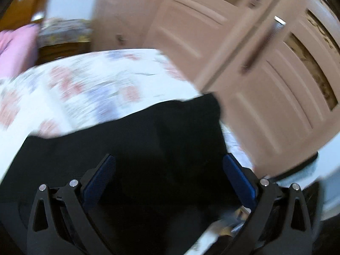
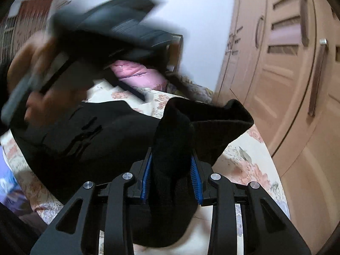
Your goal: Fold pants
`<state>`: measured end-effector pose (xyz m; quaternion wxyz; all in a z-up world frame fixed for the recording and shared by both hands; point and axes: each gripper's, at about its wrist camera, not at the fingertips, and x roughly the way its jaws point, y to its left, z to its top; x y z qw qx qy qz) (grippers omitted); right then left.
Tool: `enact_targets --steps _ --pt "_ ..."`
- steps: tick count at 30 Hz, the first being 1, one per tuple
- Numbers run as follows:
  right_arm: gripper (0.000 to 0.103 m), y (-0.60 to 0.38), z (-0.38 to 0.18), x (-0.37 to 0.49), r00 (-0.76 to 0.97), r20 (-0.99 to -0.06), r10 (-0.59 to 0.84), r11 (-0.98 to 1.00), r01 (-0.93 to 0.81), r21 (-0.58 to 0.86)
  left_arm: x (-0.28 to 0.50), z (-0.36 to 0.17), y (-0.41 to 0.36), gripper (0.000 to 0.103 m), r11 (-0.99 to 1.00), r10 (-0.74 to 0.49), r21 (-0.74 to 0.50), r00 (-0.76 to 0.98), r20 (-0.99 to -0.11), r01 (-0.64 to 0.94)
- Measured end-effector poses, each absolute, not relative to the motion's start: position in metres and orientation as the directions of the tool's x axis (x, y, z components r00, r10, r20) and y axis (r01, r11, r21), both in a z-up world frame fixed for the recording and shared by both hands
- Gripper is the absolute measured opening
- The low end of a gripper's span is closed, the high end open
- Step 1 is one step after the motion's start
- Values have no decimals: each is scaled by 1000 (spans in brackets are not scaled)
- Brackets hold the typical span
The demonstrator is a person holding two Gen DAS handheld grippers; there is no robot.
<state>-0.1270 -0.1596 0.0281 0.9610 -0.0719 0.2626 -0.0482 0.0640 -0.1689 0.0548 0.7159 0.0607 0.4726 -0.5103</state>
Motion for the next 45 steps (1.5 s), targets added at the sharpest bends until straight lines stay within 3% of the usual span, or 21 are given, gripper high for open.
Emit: enact_targets --steps 7,9,10,11,13,14,16,19,23,26,29,32,37,39,42,43,44,45 --pt "33 -153 19 -130 855 -496 -153 976 51 -214 46 21 -270 98 376 -396 -229 -68 -916 898" --pt "36 -155 15 -128 844 -511 -162 976 61 -209 42 7 -285 69 356 -333 -195 -71 -940 914" --pt "39 -158 13 -128 838 -518 -171 975 70 -209 45 1 -289 34 374 -299 -163 -48 -953 913" --pt "43 -162 14 -129 832 -527 -171 977 76 -197 47 -1 -290 28 383 -293 -165 -50 -955 909" --pt "73 -169 17 -136 836 -529 -147 985 76 -153 48 0 -283 22 371 -312 -170 -50 -949 913" --pt "93 -170 17 -142 839 -523 -150 986 88 -141 51 7 -275 21 386 -332 -167 -32 -943 907" --pt "94 -176 16 -152 847 -511 -146 989 107 -105 57 25 -258 21 410 -388 -216 -45 -920 886" --pt "94 -185 3 -150 803 -591 -80 994 106 11 68 67 -228 21 429 -474 -266 -36 -880 863" --pt "95 -161 -9 -131 777 -618 122 981 1 195 75 128 -174 21 452 -569 -305 8 -822 838" --pt "95 -114 -13 -109 738 -657 152 988 -105 111 80 166 -109 21 492 -626 -326 68 -777 807" --pt "94 -77 -17 -94 744 -668 33 992 -106 -69 86 183 -29 21 546 -663 -355 133 -737 759" --pt "94 -69 -21 -79 723 -690 -14 993 -71 -95 98 171 65 21 644 -659 -396 214 -721 654" --pt "94 -61 -40 -69 671 -741 -3 989 -107 -101 121 56 211 24 770 -617 -519 222 -755 371" --pt "95 -61 -42 -68 671 -742 9 991 -108 -85 124 1 235 31 773 -626 -574 181 -758 271" --pt "96 -65 -36 -69 660 -752 11 991 -106 -79 111 -22 260 40 688 -726 -688 237 -646 232" --pt "96 -65 -36 -67 656 -755 11 991 -106 -78 105 -17 266 50 680 -732 -696 272 -624 231" --pt "97 -64 -35 -68 654 -757 10 991 -105 -78 99 -12 269 67 687 -724 -688 303 -620 235" --pt "97 -62 -34 -67 652 -758 9 991 -105 -79 88 1 275 75 728 -680 -644 370 -633 237"
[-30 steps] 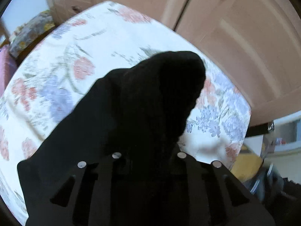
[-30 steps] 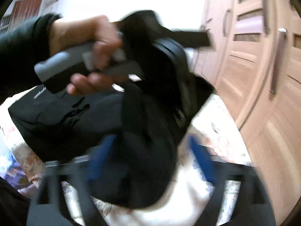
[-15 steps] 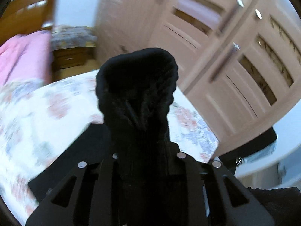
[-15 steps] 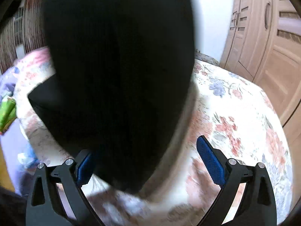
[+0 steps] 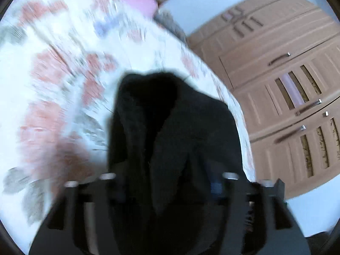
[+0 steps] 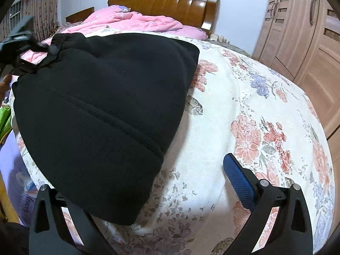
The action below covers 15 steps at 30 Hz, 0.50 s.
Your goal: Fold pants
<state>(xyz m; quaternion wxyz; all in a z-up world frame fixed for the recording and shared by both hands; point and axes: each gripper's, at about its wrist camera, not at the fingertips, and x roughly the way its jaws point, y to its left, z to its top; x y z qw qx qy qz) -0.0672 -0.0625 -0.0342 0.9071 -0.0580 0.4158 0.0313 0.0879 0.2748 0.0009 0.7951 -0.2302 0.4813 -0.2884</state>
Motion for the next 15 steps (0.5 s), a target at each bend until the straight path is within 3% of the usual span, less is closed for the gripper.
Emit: enact_targets --steps 1,3,7,10,15 --pt "98 -67 -33 -60 650 -760 9 991 -106 -79 81 7 277 85 763 -640 -604 407 -652 231" --pt "98 -64 -36 -62 645 -764 17 992 -107 -69 65 25 285 86 865 -493 -462 503 -710 196" --pt "98 -65 -38 -65 631 -774 48 994 -104 -24 40 64 266 86 831 -554 -465 526 -646 304" --pt "98 -64 -33 -76 617 -779 110 986 -167 7 29 75 231 87 862 -504 -348 546 -669 370" --pt "98 -77 -6 -120 630 -711 313 933 -345 105 41 58 156 91 853 -474 -229 512 -716 469"
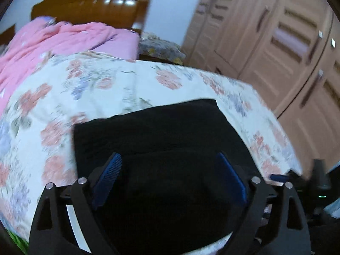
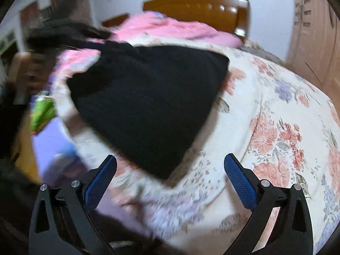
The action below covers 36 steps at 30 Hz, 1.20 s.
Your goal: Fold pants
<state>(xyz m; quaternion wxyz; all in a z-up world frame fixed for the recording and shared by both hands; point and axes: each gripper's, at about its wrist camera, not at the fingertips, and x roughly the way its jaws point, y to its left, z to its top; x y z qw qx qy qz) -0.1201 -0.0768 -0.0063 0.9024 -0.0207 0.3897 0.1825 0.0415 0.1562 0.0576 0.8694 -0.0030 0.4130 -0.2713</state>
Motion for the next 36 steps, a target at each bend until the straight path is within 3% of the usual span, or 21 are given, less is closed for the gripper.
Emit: enact_targets --steps 5,9,11,15,20,31,36 --pt "98 -106 21 -89 694 -638 335 940 -289 180 61 21 121 91 858 -387 -113 486 -784 502" --pt "98 -125 30 -16 642 -548 536 840 -341 422 55 9 127 91 871 -362 -109 474 -803 480" --pt "98 -125 23 29 573 -539 618 779 -354 517 49 3 133 92 880 -341 -103 463 -818 464" --pt "98 -101 12 103 481 -575 662 748 -365 555 39 -7 140 92 884 -327 -91 467 -821 459" --pt "98 -71 -18 167 387 -732 561 827 -292 480 30 -17 141 92 893 -293 -60 475 -830 446" --pt "97 -74 -16 165 438 -704 560 829 -297 474 23 -9 152 92 878 -311 -69 452 -836 475" --pt "98 -76 14 121 535 -716 448 893 -308 329 23 20 158 96 915 -228 27 570 -790 403"
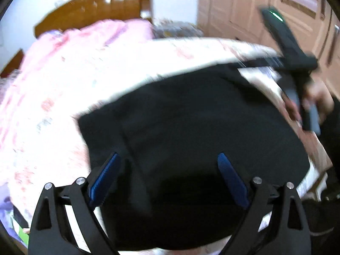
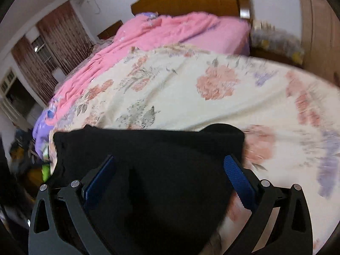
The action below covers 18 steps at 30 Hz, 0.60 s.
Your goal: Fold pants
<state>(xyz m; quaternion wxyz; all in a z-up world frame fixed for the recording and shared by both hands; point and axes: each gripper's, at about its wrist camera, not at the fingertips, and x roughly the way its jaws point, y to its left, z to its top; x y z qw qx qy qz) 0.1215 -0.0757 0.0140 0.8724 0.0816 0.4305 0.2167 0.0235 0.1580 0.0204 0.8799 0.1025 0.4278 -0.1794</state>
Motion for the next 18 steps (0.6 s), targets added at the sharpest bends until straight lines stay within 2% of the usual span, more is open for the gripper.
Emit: enact_targets --steps 2,10,14,18 --pt "98 -75 17 98 550 -705 447 893 -322 315 35 24 168 100 936 -211 15 596 -775 350" --pt "98 -37 -5 35 588 -758 281 929 -364 62 63 -16 173 101 959 -109 63 565 -818 277" --pt "98 -51 -13 41 560 -755 342 926 -336 170 61 -20 181 102 966 -131 23 561 -817 258" --pt "98 -52 -15 40 566 -749 344 926 -338 169 54 -22 182 102 966 -139 14 561 -816 260"
